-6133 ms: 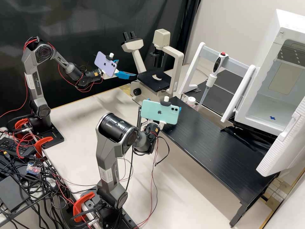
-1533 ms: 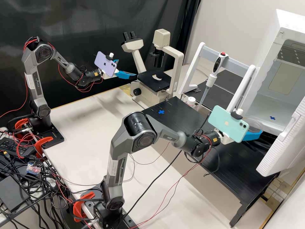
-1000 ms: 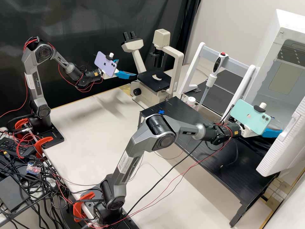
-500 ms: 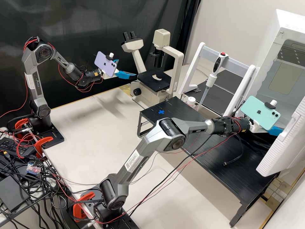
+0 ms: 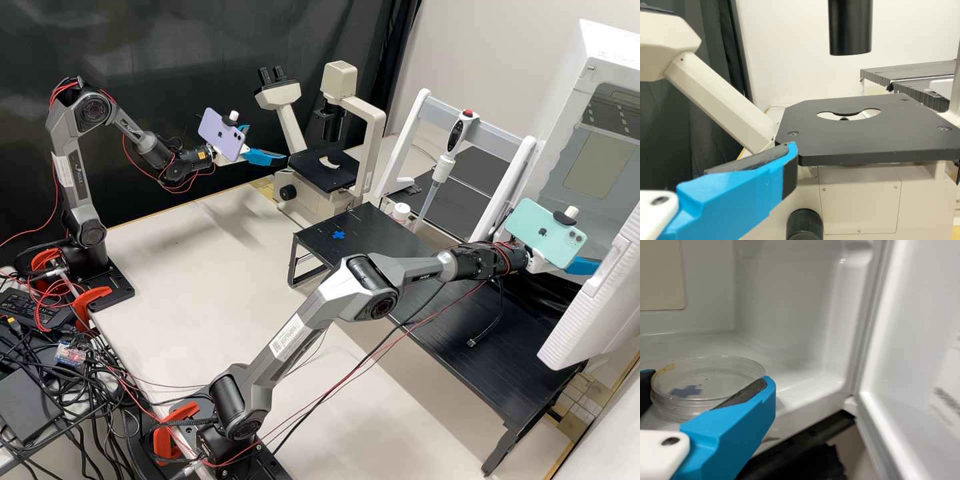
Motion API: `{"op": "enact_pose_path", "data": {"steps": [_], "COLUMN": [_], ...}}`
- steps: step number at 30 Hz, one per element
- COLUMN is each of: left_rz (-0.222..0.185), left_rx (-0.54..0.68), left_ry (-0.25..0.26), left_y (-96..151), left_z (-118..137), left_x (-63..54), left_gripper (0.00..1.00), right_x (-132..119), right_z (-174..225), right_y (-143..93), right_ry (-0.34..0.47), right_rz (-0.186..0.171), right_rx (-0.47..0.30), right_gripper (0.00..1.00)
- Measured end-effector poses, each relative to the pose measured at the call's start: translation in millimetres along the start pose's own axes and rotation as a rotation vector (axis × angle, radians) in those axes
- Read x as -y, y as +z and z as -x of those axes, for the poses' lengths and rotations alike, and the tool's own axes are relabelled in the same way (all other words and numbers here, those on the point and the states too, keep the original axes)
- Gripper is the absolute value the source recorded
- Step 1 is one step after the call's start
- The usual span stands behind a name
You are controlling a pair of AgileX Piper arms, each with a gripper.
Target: Move the petri dish to the incubator
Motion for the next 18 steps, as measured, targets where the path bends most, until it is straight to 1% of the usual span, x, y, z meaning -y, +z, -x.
{"op": "enact_pose_path", "data": {"steps": [3,4,5,7,9,12,13,14,15,16,17,18], "left_rz": [0.0,0.0,0.0,0.0,0.0,0.0,0.0,0.0,0.0,0.0,0.0,0.0], "left_rx": [0.0,0.0,0.0,0.0,0.0,0.0,0.0,0.0,0.0,0.0,0.0,0.0], "left_ry": [0.0,0.0,0.0,0.0,0.0,0.0,0.0,0.0,0.0,0.0,0.0,0.0], "left_y": [0,0,0,0,0,0,0,0,0,0,0,0], "left_z": [0,0,0,0,0,0,0,0,0,0,0,0], "left_x": [0.0,0.0,0.0,0.0,0.0,0.0,0.0,0.0,0.0,0.0,0.0,0.0], "left_gripper": [1.0,1.0,1.0,1.0,1.0,1.0,1.0,1.0,1.0,1.0,1.0,1.0], "right_x": [2,3,4,5,6,6,5,5,5,5,6,6], "right_z": [-3,-5,-6,-9,-11,-13,-14,-15,-16,-17,-19,-20], "right_y": [-1,-1,-1,1,1,0,0,0,0,0,0,0], "right_ry": [-0.018,-0.028,-0.028,-0.026,-0.03,-0.034,-0.031,-0.032,-0.036,-0.036,-0.04,-0.043], "right_rz": [0.001,-0.017,-0.009,-0.021,-0.025,-0.024,-0.012,-0.023,-0.016,-0.026,-0.011,-0.015], "right_rx": [-0.015,-0.018,-0.018,-0.02,-0.021,-0.022,-0.024,-0.023,-0.019,-0.017,-0.01,-0.006], "right_gripper": [0.0,0.0,0.0,0.0,0.0,0.0,0.0,0.0,0.0,0.0,0.0,0.0]}}
